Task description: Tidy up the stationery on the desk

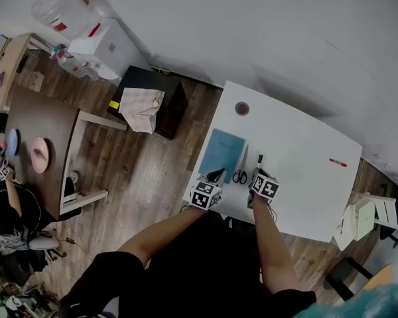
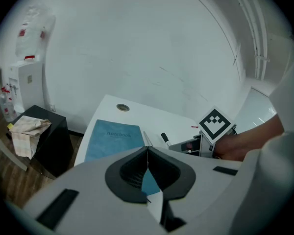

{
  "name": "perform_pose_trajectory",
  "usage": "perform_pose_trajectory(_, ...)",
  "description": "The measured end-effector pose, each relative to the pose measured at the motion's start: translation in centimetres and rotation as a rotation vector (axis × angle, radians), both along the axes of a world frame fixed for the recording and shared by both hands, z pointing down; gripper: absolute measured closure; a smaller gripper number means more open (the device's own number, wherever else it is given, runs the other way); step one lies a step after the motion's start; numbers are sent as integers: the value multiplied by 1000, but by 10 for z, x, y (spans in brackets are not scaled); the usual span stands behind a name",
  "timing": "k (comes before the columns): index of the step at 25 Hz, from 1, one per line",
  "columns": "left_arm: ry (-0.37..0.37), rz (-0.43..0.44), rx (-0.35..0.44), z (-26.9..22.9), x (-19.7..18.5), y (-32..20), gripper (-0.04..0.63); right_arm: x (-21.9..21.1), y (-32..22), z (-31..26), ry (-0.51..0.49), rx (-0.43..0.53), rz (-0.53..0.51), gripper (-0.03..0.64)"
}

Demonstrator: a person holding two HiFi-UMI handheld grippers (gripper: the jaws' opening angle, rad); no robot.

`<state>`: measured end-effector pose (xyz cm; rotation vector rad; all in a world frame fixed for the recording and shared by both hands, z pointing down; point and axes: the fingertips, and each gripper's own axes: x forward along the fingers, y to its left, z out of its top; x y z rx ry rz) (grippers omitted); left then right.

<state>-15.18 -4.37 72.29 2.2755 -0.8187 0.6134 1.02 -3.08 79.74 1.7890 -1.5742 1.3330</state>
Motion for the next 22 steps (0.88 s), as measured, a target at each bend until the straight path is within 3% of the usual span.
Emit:
perform_pose_trajectory(7, -2, 45, 3, 3, -12, 2, 581, -9, -3, 5, 40, -19, 12, 535)
perform_pose_trajectory(14, 3, 65, 3, 3, -9, 4, 581, -3, 0, 6, -35, -22, 151, 535)
perform_pose_trajectory(22, -5, 60, 4, 5, -15, 3, 581, -8, -2, 3, -1, -2, 84, 535)
